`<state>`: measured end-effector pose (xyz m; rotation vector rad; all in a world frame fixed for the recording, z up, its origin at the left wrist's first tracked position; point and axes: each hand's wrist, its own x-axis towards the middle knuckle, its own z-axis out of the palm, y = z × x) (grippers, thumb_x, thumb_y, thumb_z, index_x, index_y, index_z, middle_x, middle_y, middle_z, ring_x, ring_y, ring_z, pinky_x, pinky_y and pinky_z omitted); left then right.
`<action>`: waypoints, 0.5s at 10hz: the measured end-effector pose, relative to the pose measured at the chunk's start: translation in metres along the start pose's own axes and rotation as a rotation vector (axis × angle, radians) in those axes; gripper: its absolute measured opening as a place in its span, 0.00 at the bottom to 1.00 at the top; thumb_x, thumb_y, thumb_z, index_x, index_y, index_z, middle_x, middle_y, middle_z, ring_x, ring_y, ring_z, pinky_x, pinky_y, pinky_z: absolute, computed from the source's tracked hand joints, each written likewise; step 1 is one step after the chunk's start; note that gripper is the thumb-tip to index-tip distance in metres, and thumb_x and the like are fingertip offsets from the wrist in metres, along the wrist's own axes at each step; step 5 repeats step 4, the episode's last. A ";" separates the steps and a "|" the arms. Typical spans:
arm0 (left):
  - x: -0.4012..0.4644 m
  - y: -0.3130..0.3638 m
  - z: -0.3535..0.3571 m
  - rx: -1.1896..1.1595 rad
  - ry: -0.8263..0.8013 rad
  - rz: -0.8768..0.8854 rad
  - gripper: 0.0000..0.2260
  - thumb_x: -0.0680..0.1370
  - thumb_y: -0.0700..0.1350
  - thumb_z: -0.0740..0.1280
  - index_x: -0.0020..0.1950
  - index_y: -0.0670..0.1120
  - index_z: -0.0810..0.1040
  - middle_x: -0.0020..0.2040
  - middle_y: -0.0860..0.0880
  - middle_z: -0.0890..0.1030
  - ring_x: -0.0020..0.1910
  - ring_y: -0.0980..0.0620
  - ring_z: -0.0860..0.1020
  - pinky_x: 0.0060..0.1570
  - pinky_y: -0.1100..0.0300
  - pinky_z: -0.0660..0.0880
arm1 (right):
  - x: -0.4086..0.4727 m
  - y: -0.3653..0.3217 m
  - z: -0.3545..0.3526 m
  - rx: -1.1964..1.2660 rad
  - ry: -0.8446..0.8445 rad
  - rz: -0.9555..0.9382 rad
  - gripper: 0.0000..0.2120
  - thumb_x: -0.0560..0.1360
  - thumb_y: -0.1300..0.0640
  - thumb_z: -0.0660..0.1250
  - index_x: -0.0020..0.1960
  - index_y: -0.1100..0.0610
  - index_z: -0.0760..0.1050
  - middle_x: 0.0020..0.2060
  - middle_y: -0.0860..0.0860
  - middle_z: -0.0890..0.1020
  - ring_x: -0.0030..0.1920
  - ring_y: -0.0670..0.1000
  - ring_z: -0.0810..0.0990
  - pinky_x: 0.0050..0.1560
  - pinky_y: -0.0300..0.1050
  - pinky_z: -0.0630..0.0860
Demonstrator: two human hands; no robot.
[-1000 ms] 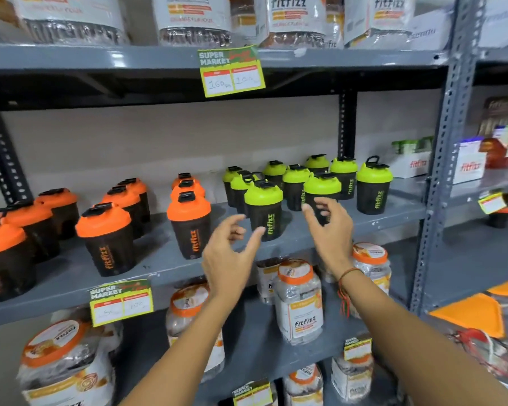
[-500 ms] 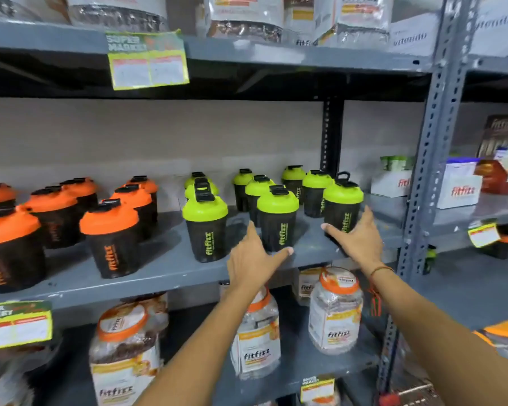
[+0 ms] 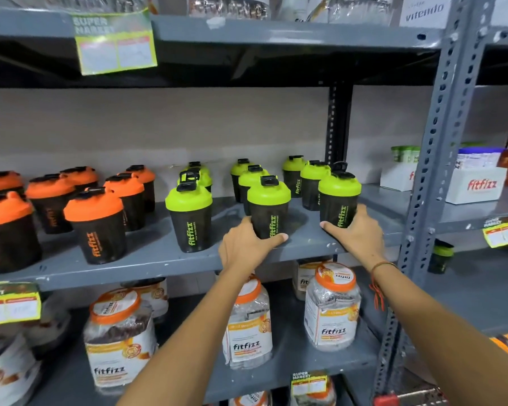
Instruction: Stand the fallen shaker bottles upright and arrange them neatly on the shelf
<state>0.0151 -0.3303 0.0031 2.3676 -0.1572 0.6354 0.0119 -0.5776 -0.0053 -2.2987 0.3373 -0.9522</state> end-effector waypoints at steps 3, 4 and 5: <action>-0.008 0.004 -0.007 -0.009 -0.016 -0.010 0.41 0.58 0.78 0.65 0.62 0.53 0.73 0.55 0.49 0.83 0.55 0.44 0.79 0.45 0.53 0.76 | -0.005 -0.003 -0.006 0.046 -0.030 0.016 0.41 0.61 0.29 0.72 0.62 0.54 0.67 0.54 0.55 0.82 0.56 0.62 0.81 0.52 0.56 0.77; -0.015 0.000 -0.007 -0.003 0.002 -0.003 0.46 0.59 0.77 0.66 0.69 0.50 0.69 0.58 0.47 0.82 0.58 0.43 0.78 0.48 0.51 0.76 | -0.009 0.002 -0.008 0.064 0.039 0.032 0.53 0.62 0.28 0.72 0.76 0.57 0.60 0.67 0.59 0.77 0.66 0.62 0.75 0.62 0.60 0.75; -0.015 0.000 -0.007 -0.003 0.002 -0.003 0.46 0.59 0.77 0.66 0.69 0.50 0.69 0.58 0.47 0.82 0.58 0.43 0.78 0.48 0.51 0.76 | -0.009 0.002 -0.008 0.064 0.039 0.032 0.53 0.62 0.28 0.72 0.76 0.57 0.60 0.67 0.59 0.77 0.66 0.62 0.75 0.62 0.60 0.75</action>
